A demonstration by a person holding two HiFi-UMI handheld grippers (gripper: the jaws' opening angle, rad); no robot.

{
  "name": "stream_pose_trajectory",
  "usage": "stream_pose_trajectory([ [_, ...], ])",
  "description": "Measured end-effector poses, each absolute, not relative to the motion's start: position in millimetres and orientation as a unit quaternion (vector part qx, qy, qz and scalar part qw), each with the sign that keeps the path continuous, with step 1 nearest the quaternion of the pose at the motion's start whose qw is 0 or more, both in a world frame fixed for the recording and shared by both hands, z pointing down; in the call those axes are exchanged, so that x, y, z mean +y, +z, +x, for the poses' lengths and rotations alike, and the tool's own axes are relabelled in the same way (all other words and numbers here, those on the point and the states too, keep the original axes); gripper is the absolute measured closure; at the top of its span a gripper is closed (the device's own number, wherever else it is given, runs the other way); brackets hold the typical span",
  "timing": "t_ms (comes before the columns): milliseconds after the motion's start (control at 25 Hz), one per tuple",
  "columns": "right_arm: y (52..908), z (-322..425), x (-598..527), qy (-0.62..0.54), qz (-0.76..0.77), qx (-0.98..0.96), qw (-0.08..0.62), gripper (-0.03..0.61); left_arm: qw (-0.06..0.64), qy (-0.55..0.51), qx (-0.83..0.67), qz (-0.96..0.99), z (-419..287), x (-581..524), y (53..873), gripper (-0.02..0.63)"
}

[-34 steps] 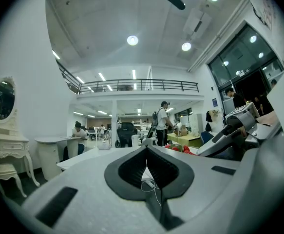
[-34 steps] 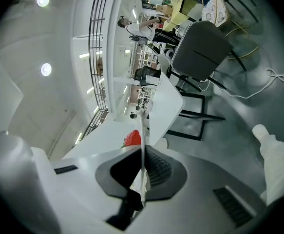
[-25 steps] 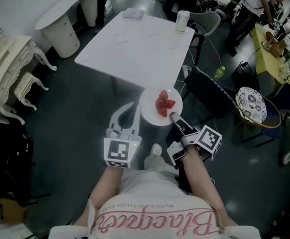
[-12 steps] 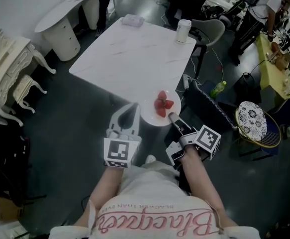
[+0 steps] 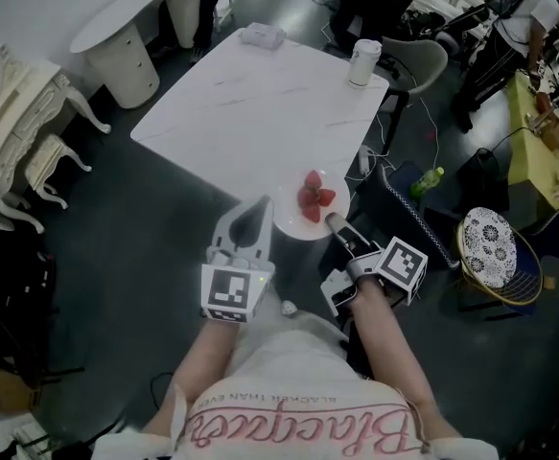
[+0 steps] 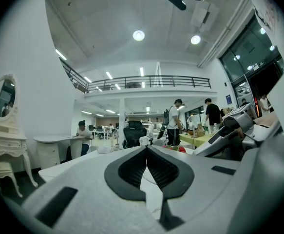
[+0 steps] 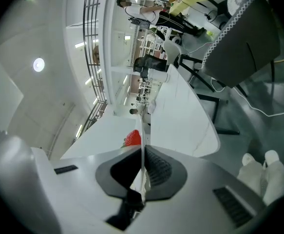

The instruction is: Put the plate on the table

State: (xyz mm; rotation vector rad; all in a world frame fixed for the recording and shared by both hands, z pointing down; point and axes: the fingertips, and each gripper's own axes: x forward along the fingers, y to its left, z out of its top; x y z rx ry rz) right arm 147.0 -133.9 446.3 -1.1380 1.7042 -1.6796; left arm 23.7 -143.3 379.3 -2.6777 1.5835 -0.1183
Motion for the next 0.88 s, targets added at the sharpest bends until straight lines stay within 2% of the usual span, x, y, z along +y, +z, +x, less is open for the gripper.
stream_pose_trajectory([
  [880, 467.3, 140.8, -351.5, -0.629, -0.44, 0.592, 0.244, 0.568, -0.022, -0.076, 0.468, -0.88, 21.2, -372.9, 409.7, 0.609],
])
